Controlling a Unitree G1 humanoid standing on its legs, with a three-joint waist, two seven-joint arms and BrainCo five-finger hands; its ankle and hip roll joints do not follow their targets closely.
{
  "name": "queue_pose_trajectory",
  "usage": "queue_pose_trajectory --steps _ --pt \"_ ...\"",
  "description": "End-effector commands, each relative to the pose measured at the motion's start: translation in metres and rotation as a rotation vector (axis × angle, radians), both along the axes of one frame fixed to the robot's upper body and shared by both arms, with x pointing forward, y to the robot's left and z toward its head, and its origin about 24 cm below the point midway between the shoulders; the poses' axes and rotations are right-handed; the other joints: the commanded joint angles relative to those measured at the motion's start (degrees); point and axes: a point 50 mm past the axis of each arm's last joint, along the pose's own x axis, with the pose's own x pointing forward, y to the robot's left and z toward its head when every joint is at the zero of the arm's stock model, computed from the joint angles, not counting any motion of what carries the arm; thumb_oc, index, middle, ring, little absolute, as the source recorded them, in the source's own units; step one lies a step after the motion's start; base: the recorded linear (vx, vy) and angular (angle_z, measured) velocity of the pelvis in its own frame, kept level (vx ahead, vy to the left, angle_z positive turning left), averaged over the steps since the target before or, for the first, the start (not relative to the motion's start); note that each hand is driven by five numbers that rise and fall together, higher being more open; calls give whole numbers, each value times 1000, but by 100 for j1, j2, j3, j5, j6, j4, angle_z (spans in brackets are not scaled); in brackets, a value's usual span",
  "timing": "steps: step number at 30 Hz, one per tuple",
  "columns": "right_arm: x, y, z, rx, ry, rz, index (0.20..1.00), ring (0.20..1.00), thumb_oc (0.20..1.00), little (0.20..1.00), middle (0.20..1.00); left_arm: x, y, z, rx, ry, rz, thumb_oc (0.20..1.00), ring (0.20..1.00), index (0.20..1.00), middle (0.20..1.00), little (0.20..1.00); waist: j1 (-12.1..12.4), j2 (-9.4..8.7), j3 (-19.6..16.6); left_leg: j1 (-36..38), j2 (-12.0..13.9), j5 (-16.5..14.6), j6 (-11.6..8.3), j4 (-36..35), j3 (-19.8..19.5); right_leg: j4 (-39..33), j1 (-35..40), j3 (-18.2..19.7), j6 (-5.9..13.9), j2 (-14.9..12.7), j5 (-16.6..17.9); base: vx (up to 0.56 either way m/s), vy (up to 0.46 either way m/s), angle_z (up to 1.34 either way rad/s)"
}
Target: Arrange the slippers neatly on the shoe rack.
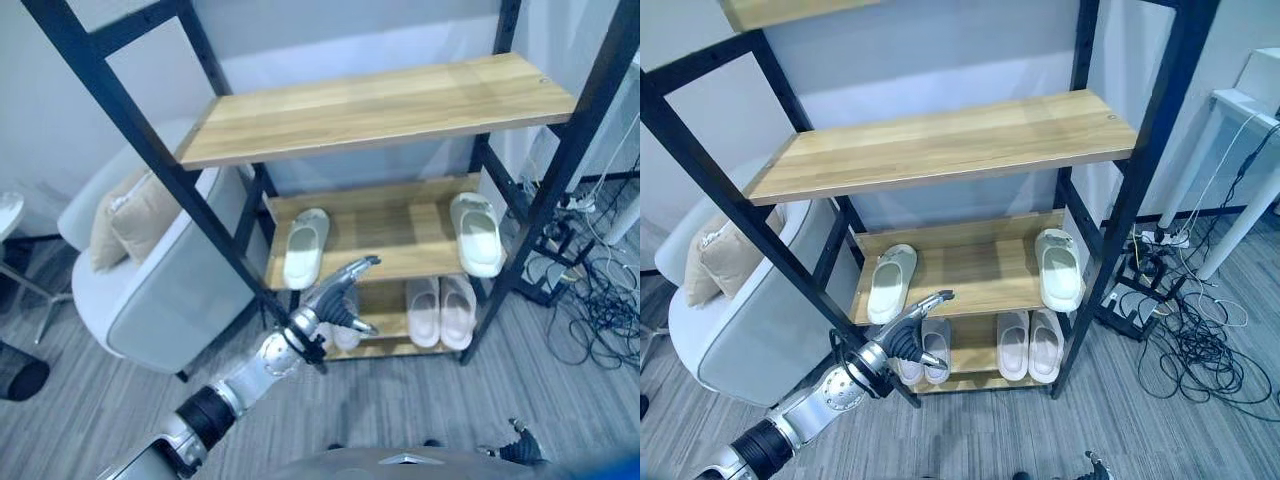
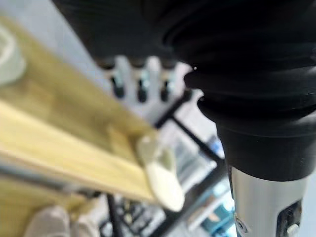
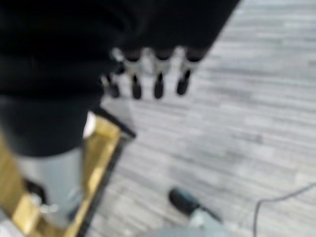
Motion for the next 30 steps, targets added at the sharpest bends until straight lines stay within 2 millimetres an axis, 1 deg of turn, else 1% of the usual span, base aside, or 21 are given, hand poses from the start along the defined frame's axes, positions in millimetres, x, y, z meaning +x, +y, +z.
queue_pose_trajectory --steps 1,2,3,4,5,7,10,11,13,14,15,16,18,19,21,22,25,27,28,29,30 --pt "17 1 3 5 -51 0 1000 1000 1000 1000 1000 24 6 21 25 -142 58 1000 1000 1000 1000 1000 -34 -336 267 -19 -310 -260 24 66 -265 68 180 -33 404 -430 -342 86 -19 -4" --pt "10 -4 3 -8 -35 -18 1000 1000 1000 1000 1000 29 8 15 68 -146 88 1000 1000 1000 1000 1000 -80 -321 243 9 -309 -281 23 66 -245 65 201 -19 403 -431 -354 59 -15 -8" --pt "6 -6 3 -13 -25 -28 1000 1000 1000 1000 1000 30 8 12 82 -140 95 1000 1000 1000 1000 1000 -106 -314 229 33 -310 -296 22 66 -230 65 222 -16 404 -433 -360 60 -15 -6" --pt "6 -6 3 -14 -25 -28 1000 1000 1000 1000 1000 30 8 11 82 -141 94 1000 1000 1000 1000 1000 -102 -310 233 39 -310 -298 22 66 -229 65 228 -15 405 -433 -362 56 -14 -6" --pt "0 -10 3 -24 -6 -45 1000 1000 1000 1000 1000 35 12 4 90 -111 140 1000 1000 1000 1000 1000 -146 -304 212 76 -309 -317 21 66 -208 65 251 2 404 -427 -370 33 -8 -6" --pt "-2 -12 3 -29 3 -51 1000 1000 1000 1000 1000 37 12 0 106 -103 154 1000 1000 1000 1000 1000 -172 -289 218 100 -313 -333 22 66 -193 65 259 23 408 -427 -373 35 -4 -10" --pt "-9 -19 4 -44 21 -78 1000 1000 1000 1000 1000 48 21 1 128 -111 228 1000 1000 1000 1000 1000 -224 -253 218 97 -315 -351 24 66 -159 65 239 62 418 -432 -371 35 9 -8" --pt "-11 -20 4 -45 23 -85 1000 1000 1000 1000 1000 56 28 2 124 -112 291 1000 1000 1000 1000 1000 -251 -247 221 86 -317 -353 26 66 -145 65 220 71 421 -435 -366 0 0 0" --pt "-10 -24 5 -53 27 -94 1000 1000 1000 1000 1000 60 31 4 126 -114 315 1000 1000 1000 1000 1000 -249 -247 213 82 -317 -355 27 66 -147 65 222 64 420 -437 -362 0 0 0" --pt "-9 -27 6 -61 28 -99 1000 1000 1000 1000 1000 64 33 7 118 -121 336 1000 1000 1000 1000 1000 -237 -244 214 75 -315 -357 30 66 -154 65 224 50 422 -438 -362 32 -5 -1" --pt "-6 -28 7 -61 26 -96 1000 1000 1000 1000 1000 73 39 14 136 -153 372 1000 1000 1000 1000 1000 -246 -234 229 62 -323 -365 31 66 -166 65 213 53 423 -446 -361 0 0 0" --pt "-6 -28 7 -61 25 -96 1000 1000 1000 1000 1000 73 39 14 135 -154 372 1000 1000 1000 1000 1000 -247 -233 234 63 -323 -365 31 66 -166 65 214 53 423 -447 -361 0 0 0" --pt "-3 -27 7 -60 19 -84 1000 1000 1000 1000 1000 81 45 24 121 -183 413 1000 1000 1000 1000 1000 -267 -222 266 49 -326 -371 34 66 -153 65 194 64 429 -453 -357 0 0 0" --pt "-2 -27 7 -58 16 -86 1000 1000 1000 1000 1000 86 48 34 90 -212 438 1000 1000 1000 1000 1000 -272 -217 283 37 -327 -370 38 66 -155 65 179 69 429 -456 -348 0 0 0" --pt "-2 -27 7 -57 15 -94 1000 1000 1000 1000 1000 89 54 46 61 -251 467 1000 1000 1000 1000 1000 -268 -207 309 2 -337 -362 40 66 -159 65 150 67 431 -463 -338 0 0 0" --pt "-2 -27 7 -51 17 -94 1000 1000 1000 1000 1000 93 59 55 69 -295 490 1000 1000 1000 1000 1000 -256 -200 334 -36 -339 -349 40 66 -171 65 127 44 429 -474 -328 0 0 0" --pt "-1 -26 7 -50 21 -84 1000 1000 1000 1000 1000 95 59 59 98 -323 487 1000 1000 1000 1000 1000 -254 -194 362 -73 -349 -339 40 66 -188 65 108 28 427 -477 -324 -14 2 0" --pt "1 -26 7 -50 11 -80 1000 1000 1000 1000 1000 99 61 62 75 -319 515 1000 1000 1000 1000 1000 -278 -181 424 -122 -354 -326 40 66 -190 65 54 33 429 -477 -311 -49 15 0" --pt "7 -27 8 -51 -5 -82 1000 1000 1000 1000 1000 102 61 66 62 -324 524 1000 1000 1000 1000 1000 -296 -173 480 -178 -357 -305 42 66 -190 65 -5 42 432 -479 -289 -119 32 -1" --pt "18 -29 12 -57 -38 -84 1000 1000 1000 1000 1000 107 59 74 53 -345 529 1000 1000 1000 1000 1000 -314 -168 605 -335 -368 -262 50 66 -202 81 -168 69 439 -485 -241 -120 32 -1" --pt "18 -29 12 -57 -39 -84 1000 1000 1000 1000 1000 108 59 75 52 -346 529 1000 1000 1000 1000 1000 -312 -167 599 -346 -368 -260 51 66 -201 84 -181 70 439 -485 -240 -193 31 -2"
